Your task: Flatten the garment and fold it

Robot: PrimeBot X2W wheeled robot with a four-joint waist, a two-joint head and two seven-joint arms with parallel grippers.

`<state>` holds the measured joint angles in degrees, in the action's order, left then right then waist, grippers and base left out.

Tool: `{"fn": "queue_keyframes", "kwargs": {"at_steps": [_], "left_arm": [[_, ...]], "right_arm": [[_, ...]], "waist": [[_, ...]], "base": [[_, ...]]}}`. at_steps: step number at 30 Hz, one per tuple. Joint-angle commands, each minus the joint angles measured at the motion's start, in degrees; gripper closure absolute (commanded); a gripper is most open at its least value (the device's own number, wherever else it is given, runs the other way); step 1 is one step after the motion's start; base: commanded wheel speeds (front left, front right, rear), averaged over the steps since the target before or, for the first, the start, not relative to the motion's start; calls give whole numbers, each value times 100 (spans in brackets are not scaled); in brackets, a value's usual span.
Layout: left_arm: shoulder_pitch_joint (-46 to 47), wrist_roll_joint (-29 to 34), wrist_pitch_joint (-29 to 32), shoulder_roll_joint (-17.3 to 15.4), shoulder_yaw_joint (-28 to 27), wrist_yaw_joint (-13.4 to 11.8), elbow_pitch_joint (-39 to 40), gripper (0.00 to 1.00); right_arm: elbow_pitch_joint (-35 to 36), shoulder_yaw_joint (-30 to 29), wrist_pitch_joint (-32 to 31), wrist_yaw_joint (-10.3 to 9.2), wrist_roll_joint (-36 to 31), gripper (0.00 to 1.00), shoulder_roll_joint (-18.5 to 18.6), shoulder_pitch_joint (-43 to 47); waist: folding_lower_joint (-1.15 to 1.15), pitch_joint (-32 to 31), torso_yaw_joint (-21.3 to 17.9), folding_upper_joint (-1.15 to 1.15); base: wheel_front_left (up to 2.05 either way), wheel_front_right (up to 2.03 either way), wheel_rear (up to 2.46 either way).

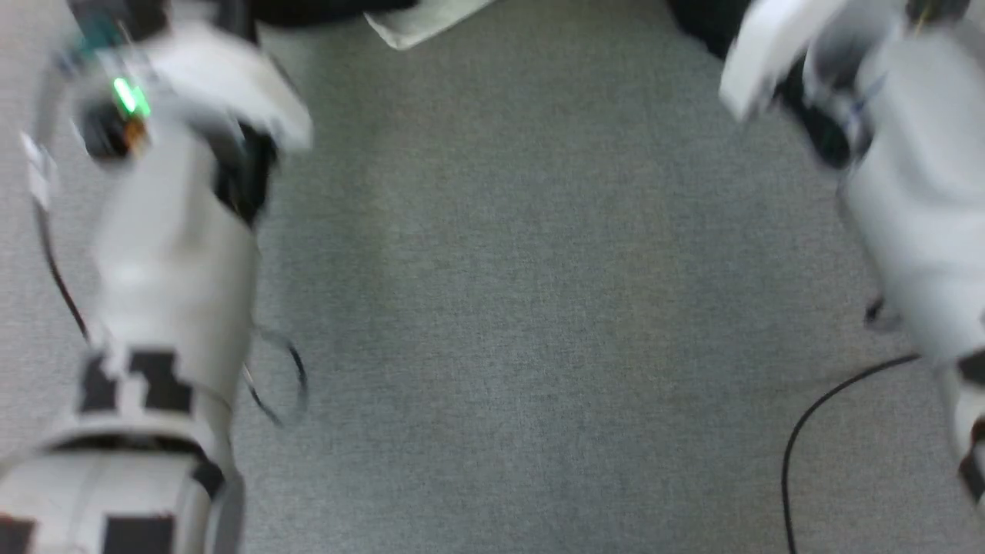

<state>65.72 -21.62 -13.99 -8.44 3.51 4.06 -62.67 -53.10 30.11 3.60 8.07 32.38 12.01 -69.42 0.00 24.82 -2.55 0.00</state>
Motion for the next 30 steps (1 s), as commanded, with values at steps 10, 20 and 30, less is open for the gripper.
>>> {"fn": "queue_keyframes", "kwargs": {"at_steps": [10,20,30], "left_arm": [[-3105,-176,-99,177,-469,13,1506,100],[-6354,-124,790,254,-437,-609,4563,100],[-8453,-110,2146,335,-187,-1203,6771,100]], "right_arm": [[985,62,775,-58,273,100,475,2705],[3423,-1459,-63,-58,-508,100,618,5827],[5897,-2842,-1720,-58,-1504,100,-404,8328]], "waist": [[0,-1515,107,0],[0,-2326,83,0],[0,-2575,213,0]], "base": [[0,0,0],[0,0,0],[0,0,0]]}}
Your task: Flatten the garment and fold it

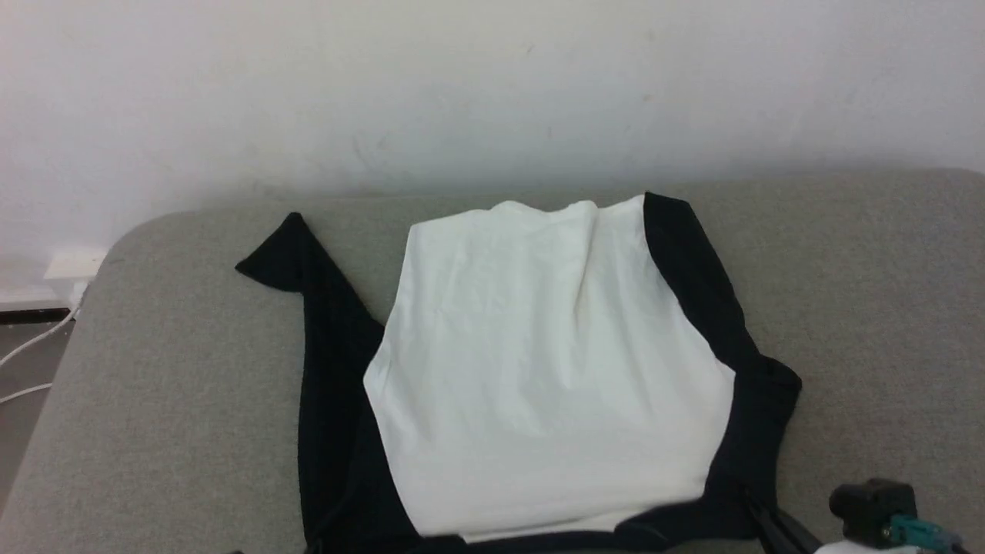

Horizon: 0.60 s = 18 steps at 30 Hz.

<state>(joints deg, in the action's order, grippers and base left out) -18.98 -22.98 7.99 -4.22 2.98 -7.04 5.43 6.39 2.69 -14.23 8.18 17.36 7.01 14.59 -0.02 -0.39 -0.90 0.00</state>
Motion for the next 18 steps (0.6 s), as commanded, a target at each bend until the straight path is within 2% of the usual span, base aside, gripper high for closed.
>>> {"fn": "queue_keyframes", "kwargs": {"at_steps": [1,6,9,12,13,14,15,16,17,18], "left_arm": [[-137,25,46,-75,-76,-124,36,100],[-648,-62,395,-34,78,-236,88,100],[-715,-106,457,-20,144,-238,-67,100],[-632,-189,467,-3,260,-124,-305,100],[-588,-211,477,-2,316,-58,-383,100],[-543,-246,474,3,349,-6,-456,100],[-500,-289,468,8,372,38,-524,83],[-456,-327,440,14,383,73,-577,36],[-412,-362,412,19,398,112,-618,0],[-368,-390,368,23,394,135,-644,0]], "right_arm": [[99,-160,-66,-69,-87,100,17,111],[397,-279,-550,-69,-315,100,-219,778],[241,-290,-724,-69,-390,100,-297,986],[-61,-180,-753,-69,-412,100,-336,977],[-176,-135,-728,-69,-404,88,-346,932],[-268,-66,-687,-69,-447,56,-342,883],[-344,-13,-605,-69,-391,8,-348,833],[-419,57,-512,-69,-335,0,-345,786],[-476,138,-415,-69,-361,0,-296,745],[-508,192,-285,-69,-309,0,-291,707]], "waist": [[2,-71,55,0],[2,-69,76,0],[2,-31,102,0],[2,9,110,0],[2,14,105,0],[2,12,105,0],[2,8,105,0],[2,4,104,0],[2,-5,109,0],[2,-11,112,0]], "base": [[0,0,0],[0,0,0],[0,0,0],[0,0,0],[0,0,0],[0,0,0],[0,0,0],[0,0,0],[0,0,0],[0,0,0]]}}
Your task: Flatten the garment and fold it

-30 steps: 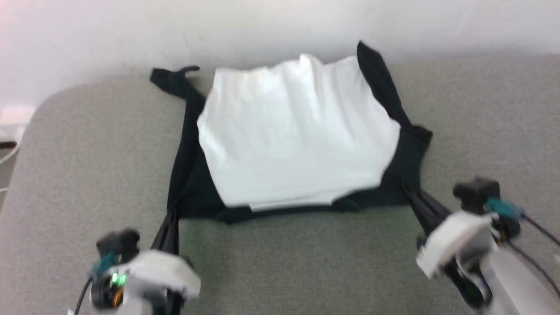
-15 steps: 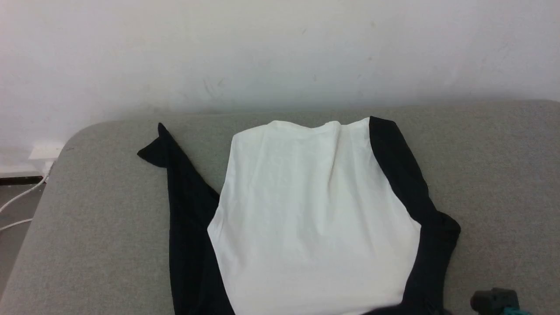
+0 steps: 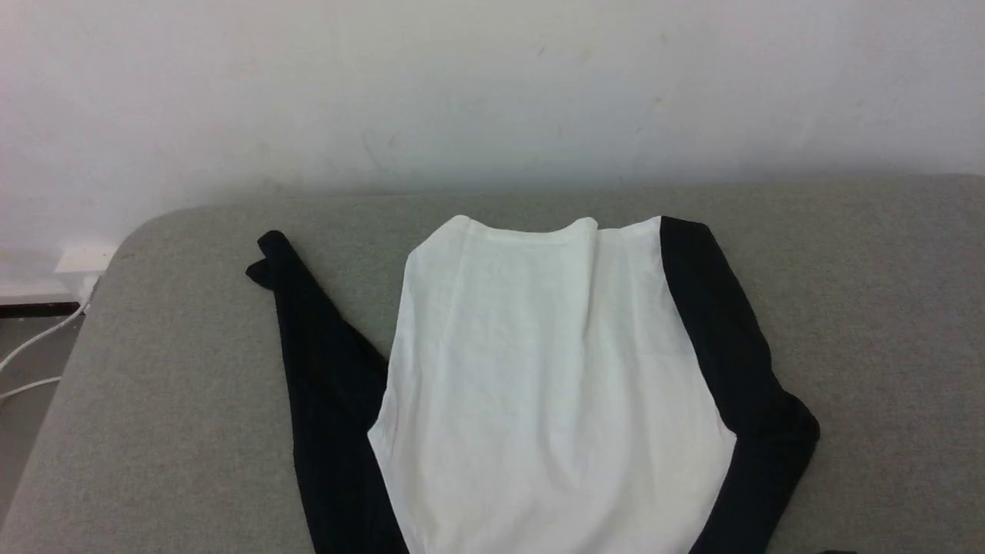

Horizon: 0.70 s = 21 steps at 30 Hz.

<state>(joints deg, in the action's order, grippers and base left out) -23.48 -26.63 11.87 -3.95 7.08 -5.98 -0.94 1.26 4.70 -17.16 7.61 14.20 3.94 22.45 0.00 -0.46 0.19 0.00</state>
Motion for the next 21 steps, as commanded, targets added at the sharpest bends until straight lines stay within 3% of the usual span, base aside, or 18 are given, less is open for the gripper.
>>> {"fn": "queue_keyframes", "kwargs": {"at_steps": [1,10,16,21], "left_arm": [[129,-27,-100,-3,-33,39,-1,0],[845,183,-1037,-223,-486,-25,588,0],[2177,229,-1277,-586,-803,45,357,0],[3652,150,-1131,-927,-952,148,-239,0]], "right_arm": [[7,27,152,-12,52,0,24,-121],[892,-383,1337,-12,-246,0,-12,-504],[1466,-589,1393,-12,-501,0,-83,-944],[1764,-594,1352,-12,-564,0,-99,-1446]], "waist": [[0,-8,4,0],[0,143,-33,0],[0,590,-133,0],[0,1200,-306,0]], "base": [[0,0,0],[0,0,0],[0,0,0],[0,0,0]]}}
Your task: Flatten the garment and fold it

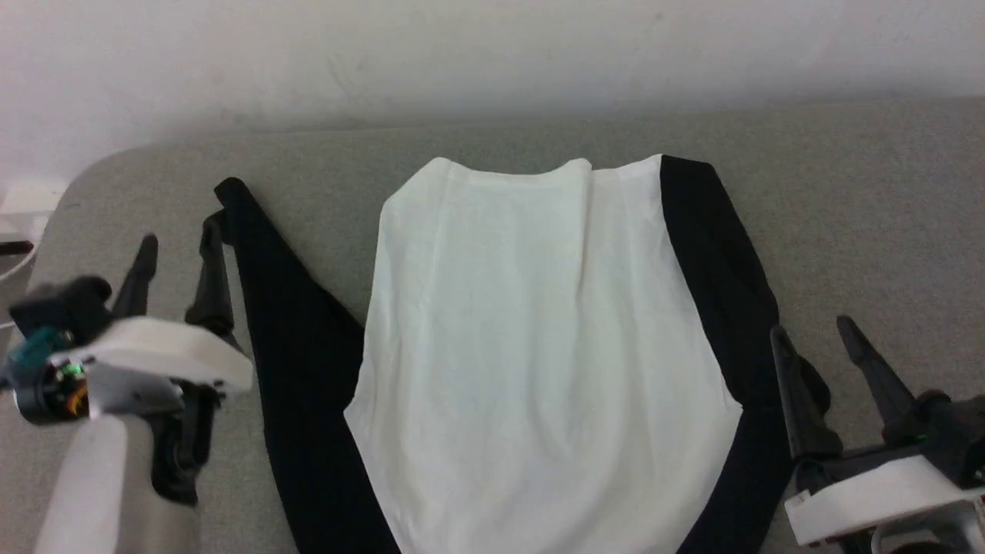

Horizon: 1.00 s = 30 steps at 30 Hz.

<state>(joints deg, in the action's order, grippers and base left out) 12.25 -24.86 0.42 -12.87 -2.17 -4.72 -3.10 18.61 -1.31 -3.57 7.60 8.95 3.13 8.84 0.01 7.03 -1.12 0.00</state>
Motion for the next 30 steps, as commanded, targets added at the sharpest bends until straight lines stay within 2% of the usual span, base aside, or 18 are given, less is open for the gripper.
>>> {"fn": "queue_keyframes", "kwargs": {"at_steps": [1,7,13,19,25,26,27,28,29,30], "left_arm": [[373,-50,89,-125,-45,58,-175,0],[1936,-150,696,-734,-90,307,-1224,0],[3142,-265,1815,-1369,-52,479,-2470,0],[3623,-346,3129,-1794,49,449,-3306,0],[3558,-516,4292,-1864,128,311,-3638,0],[3501,-553,4516,-1843,149,274,-3676,13],[3444,-606,4712,-1809,152,233,-3698,53],[3380,-643,4876,-1776,160,189,-3703,88],[3307,-683,5015,-1742,163,150,-3700,100],[3245,-709,5079,-1718,162,126,-3665,100]], "right_arm": [[61,34,-15,-11,-27,0,-19,-197],[114,212,72,-11,33,0,-23,-789],[-114,420,187,-11,176,0,-24,-1116],[-391,510,312,-11,298,0,-24,-1269],[-503,542,390,-11,360,0,-24,-1302],[-524,547,394,-11,364,0,-24,-1312],[-545,550,394,-11,365,0,-24,-1324],[-565,554,393,-11,372,0,-24,-1338],[-586,560,388,-11,379,0,-24,-1351],[-604,557,377,-11,379,0,-24,-1358]], "waist": [[-1,600,-231,0],[-1,1354,-581,0],[-1,1885,-894,0],[-1,2181,-1131,0],[-1,2264,-1209,0],[-1,2264,-1215,0],[-1,2260,-1216,0],[-1,2252,-1218,0],[-1,2232,-1219,0],[-1,2208,-1212,0]], "base": [[0,0,0],[0,0,0],[0,0,0],[0,0,0],[0,0,0],[0,0,0],[0,0,0],[0,0,0],[0,0,0],[0,0,0]]}}
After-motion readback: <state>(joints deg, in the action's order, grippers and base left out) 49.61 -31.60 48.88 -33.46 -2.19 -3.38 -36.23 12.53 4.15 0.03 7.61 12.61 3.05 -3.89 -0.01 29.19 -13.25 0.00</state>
